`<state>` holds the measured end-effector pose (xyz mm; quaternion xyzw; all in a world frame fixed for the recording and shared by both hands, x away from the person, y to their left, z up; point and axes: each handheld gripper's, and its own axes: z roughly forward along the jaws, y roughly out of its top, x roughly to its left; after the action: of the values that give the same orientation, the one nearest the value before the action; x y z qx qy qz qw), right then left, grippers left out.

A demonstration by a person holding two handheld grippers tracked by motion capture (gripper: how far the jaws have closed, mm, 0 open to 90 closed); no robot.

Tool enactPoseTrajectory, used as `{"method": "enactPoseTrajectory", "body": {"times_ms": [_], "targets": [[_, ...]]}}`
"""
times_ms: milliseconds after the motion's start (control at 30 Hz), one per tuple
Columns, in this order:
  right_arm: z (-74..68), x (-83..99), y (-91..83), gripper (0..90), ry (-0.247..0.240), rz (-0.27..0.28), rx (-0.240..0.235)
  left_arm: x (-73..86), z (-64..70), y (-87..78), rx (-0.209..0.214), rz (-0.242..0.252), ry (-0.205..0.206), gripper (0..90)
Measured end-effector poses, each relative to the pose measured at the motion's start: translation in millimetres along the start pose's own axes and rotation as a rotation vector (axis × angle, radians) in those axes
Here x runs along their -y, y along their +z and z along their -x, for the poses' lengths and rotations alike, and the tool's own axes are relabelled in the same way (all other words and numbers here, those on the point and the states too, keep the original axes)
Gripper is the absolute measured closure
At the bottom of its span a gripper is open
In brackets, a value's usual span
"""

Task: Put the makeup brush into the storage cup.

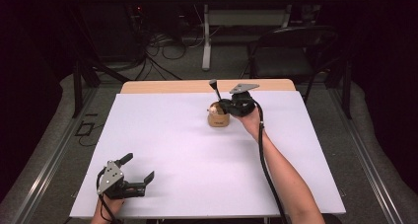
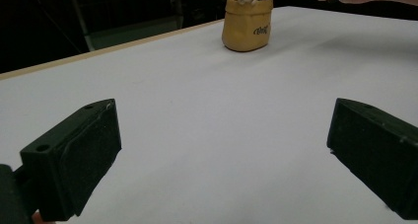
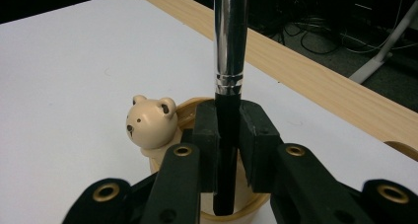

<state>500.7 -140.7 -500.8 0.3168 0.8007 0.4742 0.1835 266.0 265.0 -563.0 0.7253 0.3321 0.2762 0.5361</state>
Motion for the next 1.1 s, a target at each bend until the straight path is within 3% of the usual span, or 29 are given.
{"method": "enactPoseTrajectory", "body": {"times_ms": [433, 600, 767, 800, 833, 900, 967, 1100], "targets": [[-0.2, 1.1, 1.9, 77.7, -0.002, -0.015, -0.007, 0.1, 0.0, -0.1, 0.001, 0.002, -0.002, 0.0], [2.9, 1.7, -1.9, 56.1, 0.041, -0.004, -0.016, 0.0, 0.2, -0.2, 0.000, 0.004, -0.004, 0.0], [5.4, 1.9, -8.4, 42.6, 0.064, 0.001, -0.031, 0.0, 0.2, -0.2, 0.002, 0.004, -0.003, 0.0], [5.4, 1.9, -8.4, 42.6, 0.064, 0.001, -0.031, 0.0, 0.2, -0.2, 0.001, 0.004, -0.003, 0.0], [5.5, 1.9, -11.0, 35.5, 0.059, -0.003, -0.048, 0.0, 0.2, -0.1, 0.001, 0.003, -0.004, 0.0], [4.9, 1.9, -12.2, 32.3, 0.053, -0.008, -0.050, 0.0, 0.2, -0.1, 0.002, 0.003, -0.004, 0.0], [3.3, 2.0, -15.8, 22.3, 0.045, -0.016, -0.063, 0.0, 0.2, -0.1, 0.001, 0.004, -0.005, 0.0], [0.6, 1.5, -22.3, 14.4, 0.036, -0.023, -0.073, 0.0, 0.2, -0.3, 0.001, 0.005, -0.005, 0.0]]}}
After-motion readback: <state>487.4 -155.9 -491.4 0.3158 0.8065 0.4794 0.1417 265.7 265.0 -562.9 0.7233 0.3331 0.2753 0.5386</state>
